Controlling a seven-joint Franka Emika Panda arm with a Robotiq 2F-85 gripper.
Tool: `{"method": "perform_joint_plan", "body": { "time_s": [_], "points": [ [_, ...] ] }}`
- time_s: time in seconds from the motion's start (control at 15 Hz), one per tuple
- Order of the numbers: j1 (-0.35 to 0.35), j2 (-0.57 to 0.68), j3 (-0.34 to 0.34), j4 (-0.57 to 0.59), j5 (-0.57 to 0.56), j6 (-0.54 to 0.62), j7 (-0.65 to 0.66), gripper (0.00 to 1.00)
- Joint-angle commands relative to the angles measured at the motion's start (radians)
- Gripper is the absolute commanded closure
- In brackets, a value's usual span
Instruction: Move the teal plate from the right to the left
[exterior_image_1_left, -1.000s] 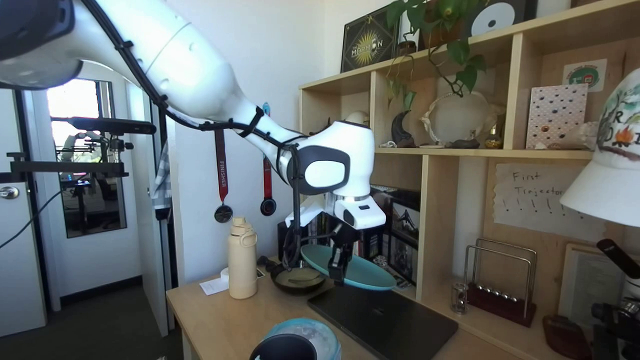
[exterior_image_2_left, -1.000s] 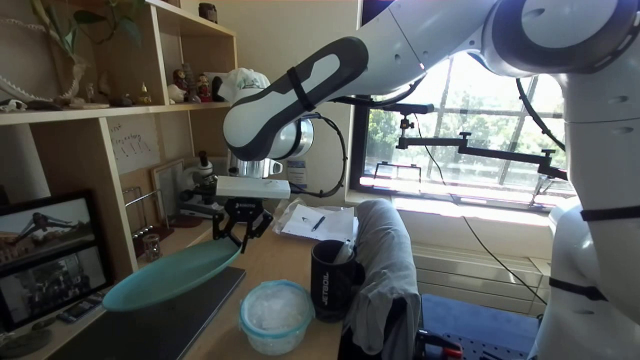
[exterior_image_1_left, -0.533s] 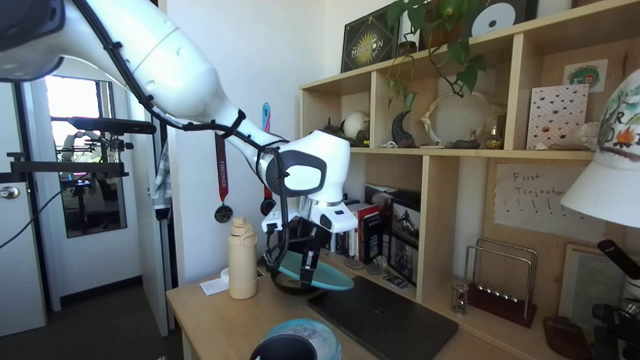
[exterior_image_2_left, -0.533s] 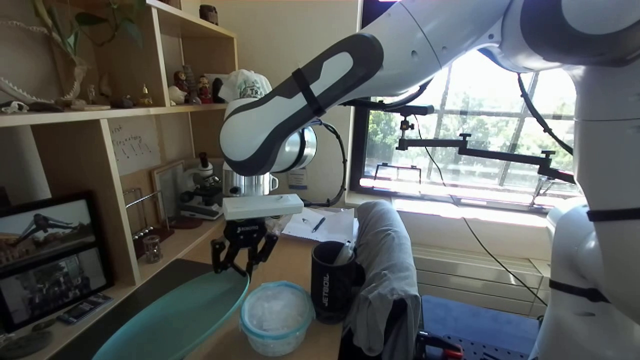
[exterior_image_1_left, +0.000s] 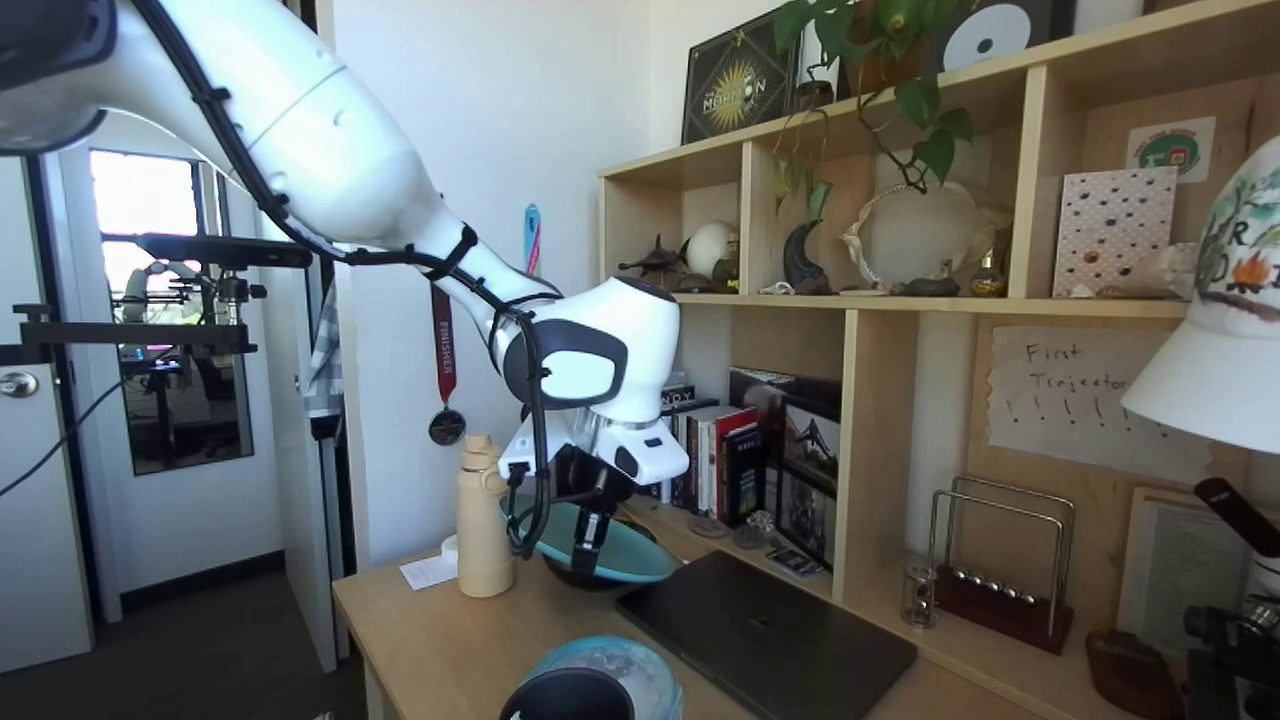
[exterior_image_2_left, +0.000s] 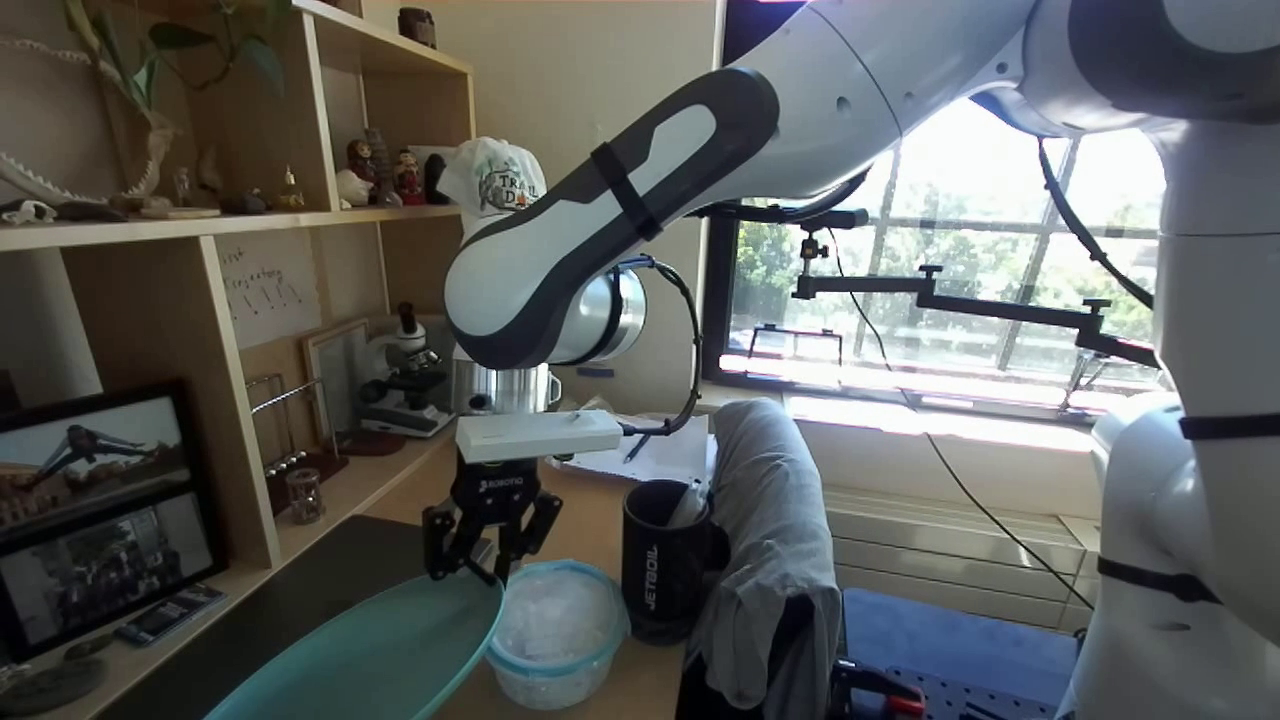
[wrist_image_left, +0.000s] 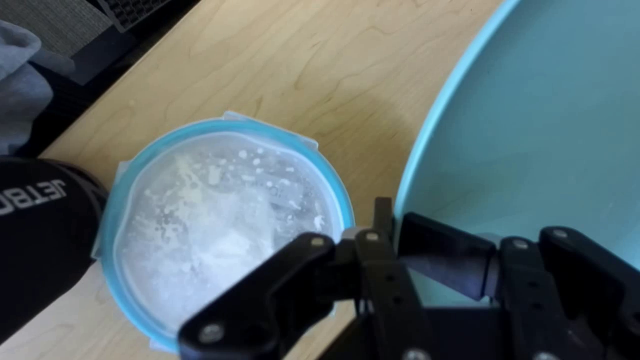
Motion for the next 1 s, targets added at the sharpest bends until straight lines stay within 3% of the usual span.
{"method": "perform_joint_plan", "body": {
  "time_s": [0.0,0.47,0.53,0.67,0.93],
  "points": [
    [0.003,-0.007,-0.005,-0.005,0.000,0.002,0.000,0.93],
    [0.001,-0.028,-0.006,-0.021,0.000,0.005,0.000,0.93],
    [0.001,-0.028,-0.006,-0.021,0.000,0.005,0.000,0.98],
    [0.006,-0.033,-0.004,-0.031,-0.001,0.015,0.007,0.98],
    [0.037,-0.058,0.003,-0.083,-0.011,0.051,0.108,0.98]
  ]
}}
